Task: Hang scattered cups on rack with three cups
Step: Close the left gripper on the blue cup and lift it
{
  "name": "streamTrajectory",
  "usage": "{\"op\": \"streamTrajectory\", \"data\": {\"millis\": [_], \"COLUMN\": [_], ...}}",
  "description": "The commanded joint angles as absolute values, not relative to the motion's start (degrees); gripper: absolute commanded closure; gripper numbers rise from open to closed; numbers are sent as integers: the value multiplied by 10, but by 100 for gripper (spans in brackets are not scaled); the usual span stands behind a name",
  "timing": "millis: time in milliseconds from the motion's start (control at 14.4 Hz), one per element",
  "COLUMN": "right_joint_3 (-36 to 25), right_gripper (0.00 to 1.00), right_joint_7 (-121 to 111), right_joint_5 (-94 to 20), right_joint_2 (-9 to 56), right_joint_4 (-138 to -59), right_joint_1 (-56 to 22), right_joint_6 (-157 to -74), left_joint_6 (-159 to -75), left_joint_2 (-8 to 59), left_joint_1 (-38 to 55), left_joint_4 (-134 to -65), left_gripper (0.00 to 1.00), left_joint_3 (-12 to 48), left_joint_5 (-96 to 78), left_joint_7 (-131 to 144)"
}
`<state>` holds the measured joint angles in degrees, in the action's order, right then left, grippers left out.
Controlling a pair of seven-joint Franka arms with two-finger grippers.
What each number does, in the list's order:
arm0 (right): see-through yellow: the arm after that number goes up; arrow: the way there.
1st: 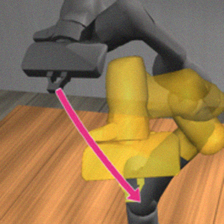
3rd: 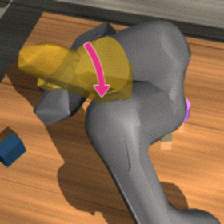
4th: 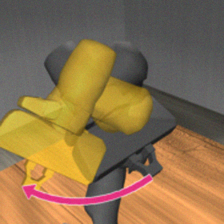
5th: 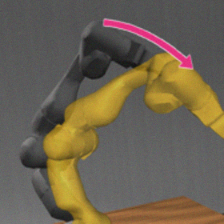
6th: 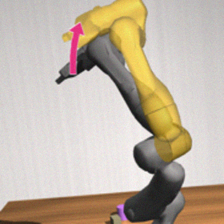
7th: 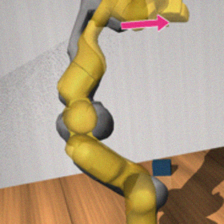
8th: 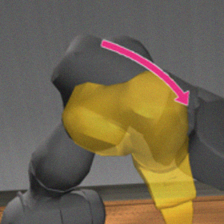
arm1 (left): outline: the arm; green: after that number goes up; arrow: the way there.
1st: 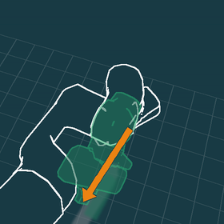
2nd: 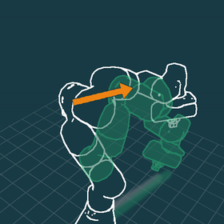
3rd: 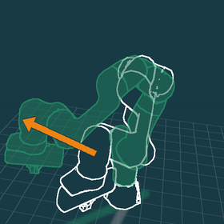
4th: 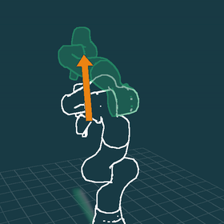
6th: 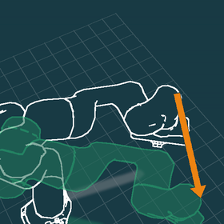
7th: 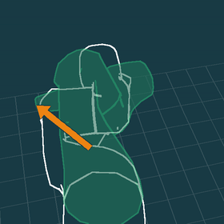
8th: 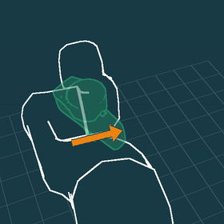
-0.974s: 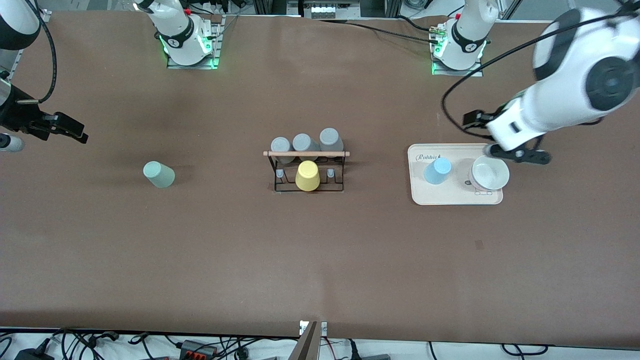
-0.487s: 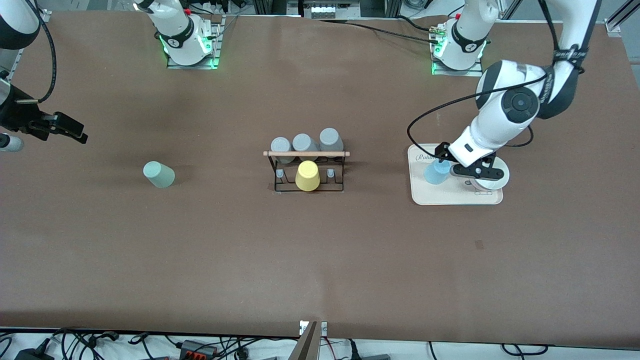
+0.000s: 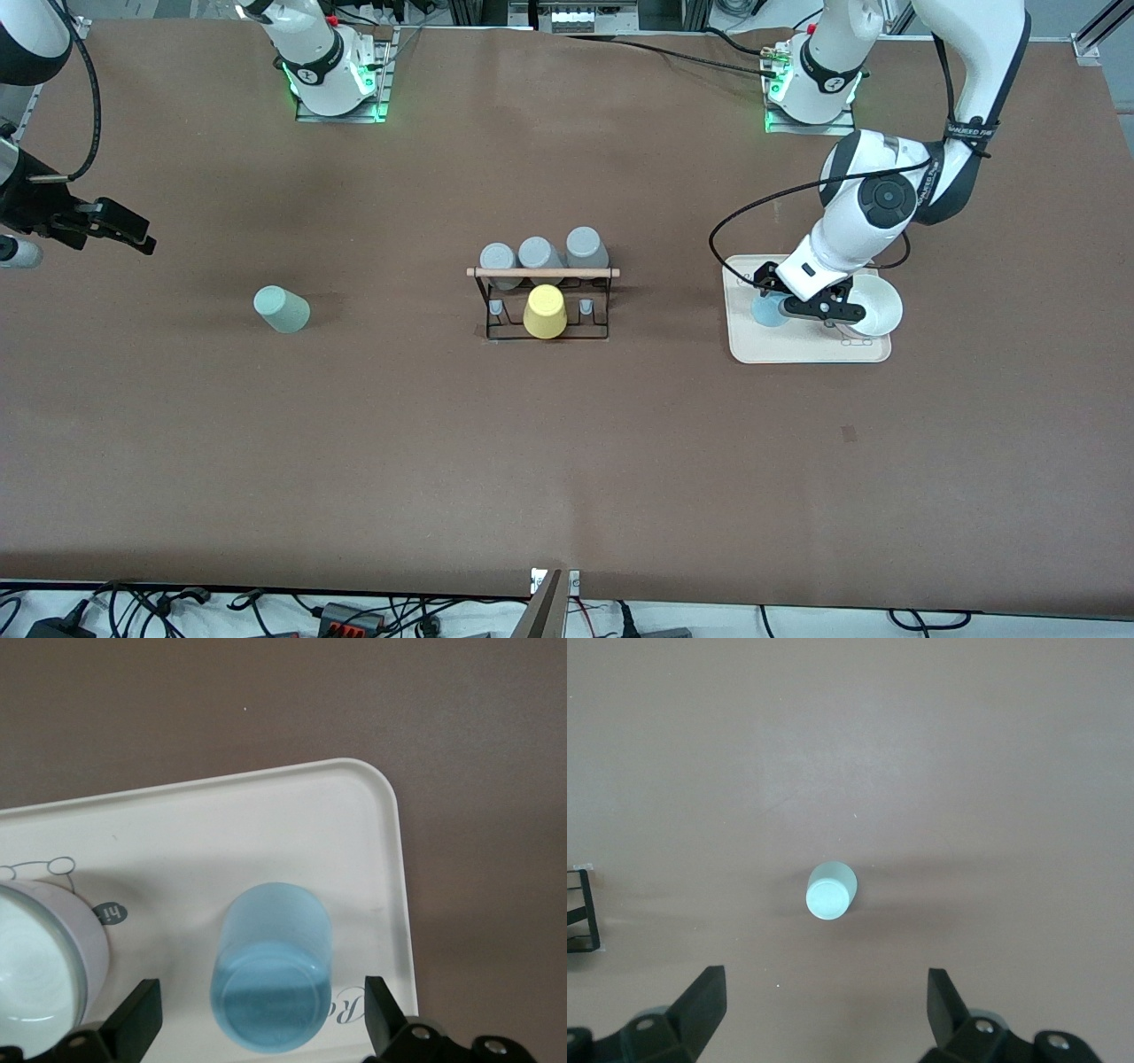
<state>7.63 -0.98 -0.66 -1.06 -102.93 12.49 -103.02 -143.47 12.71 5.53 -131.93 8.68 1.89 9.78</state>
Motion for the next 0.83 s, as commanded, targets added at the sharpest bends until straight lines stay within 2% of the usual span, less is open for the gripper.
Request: {"op": "streamTrajectory", "data": {"millis": [0,348,417,487,626,696,765], "right_joint_3": [78,77,77,77,77,77,77], "right_gripper": [0,0,0,0,0,0,0], "right_joint_7": [-17,-17,-17,-17,-17,-17,-17], "right_joint_5": [-2,-2,-2,-2,-2,-2,-2], "right_joint_2": [-7,-6,-6,-6,-6,-6,-6], "right_joint_4": [-1017,-1017,-1017,-1017,-1017,-1017,-1017], "right_joint_1": [124,126,125,125,126,127,127], "right_joint_6": [-1019,-1015,-1015,-1015,-1015,-1015,-1015], "left_joint_6": [-1465,-1534,-1538,-1538,-1535,-1533,-1527], "left_joint_2": [145,170,170,170,168,164,158], "left_joint_1": [56,55,55,54,54,54,52], "left_joint_4": [-1323,-1353,-1353,-1353,-1353,-1353,-1352], "left_gripper": [0,0,9,29,53,61,65], "left_joint_3": [88,87,87,87,87,87,87], "left_joint_5": [38,60,67,67,68,68,68], "left_joint_7": [112,111,111,109,105,105,105]}}
